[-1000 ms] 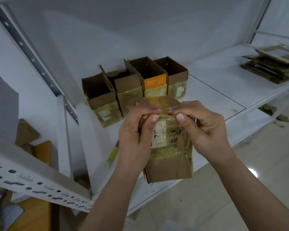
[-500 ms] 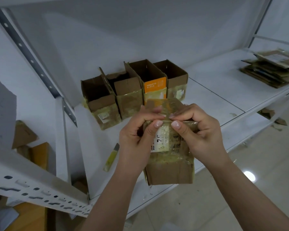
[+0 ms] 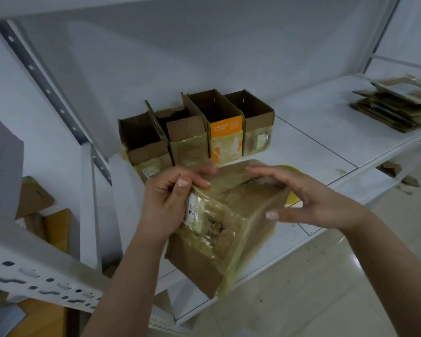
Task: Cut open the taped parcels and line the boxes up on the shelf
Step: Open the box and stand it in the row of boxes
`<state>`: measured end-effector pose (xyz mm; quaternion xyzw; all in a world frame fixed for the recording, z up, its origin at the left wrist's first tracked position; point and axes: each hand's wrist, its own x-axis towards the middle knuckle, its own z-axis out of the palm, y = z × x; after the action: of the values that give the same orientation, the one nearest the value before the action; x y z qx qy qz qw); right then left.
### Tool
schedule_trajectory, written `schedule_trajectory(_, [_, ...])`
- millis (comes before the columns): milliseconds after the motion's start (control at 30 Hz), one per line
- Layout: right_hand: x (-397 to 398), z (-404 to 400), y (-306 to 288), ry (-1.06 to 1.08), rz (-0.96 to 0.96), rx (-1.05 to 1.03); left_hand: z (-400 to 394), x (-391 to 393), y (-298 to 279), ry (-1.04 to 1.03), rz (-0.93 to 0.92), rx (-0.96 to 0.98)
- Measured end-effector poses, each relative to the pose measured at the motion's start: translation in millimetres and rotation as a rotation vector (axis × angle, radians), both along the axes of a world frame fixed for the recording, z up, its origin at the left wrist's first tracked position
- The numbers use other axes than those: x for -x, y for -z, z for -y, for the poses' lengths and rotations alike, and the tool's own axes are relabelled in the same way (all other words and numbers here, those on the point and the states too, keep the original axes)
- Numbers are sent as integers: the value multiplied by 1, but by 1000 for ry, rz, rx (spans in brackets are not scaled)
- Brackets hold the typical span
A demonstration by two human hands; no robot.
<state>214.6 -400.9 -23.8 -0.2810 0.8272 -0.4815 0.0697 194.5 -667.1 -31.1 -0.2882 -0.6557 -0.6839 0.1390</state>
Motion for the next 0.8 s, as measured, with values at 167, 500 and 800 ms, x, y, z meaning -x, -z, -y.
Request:
schedule_trajectory(167, [11, -8, -17, -141, 317, -270, 10, 7, -10, 277, 73, -39])
schedule_trajectory(500, [10, 19, -28, 433, 105, -360, 8, 16, -6, -530, -23, 103])
schedule_trajectory(800, [7, 53, -2, 504, 117, -352, -36, -16, 33, -81, 364, 165])
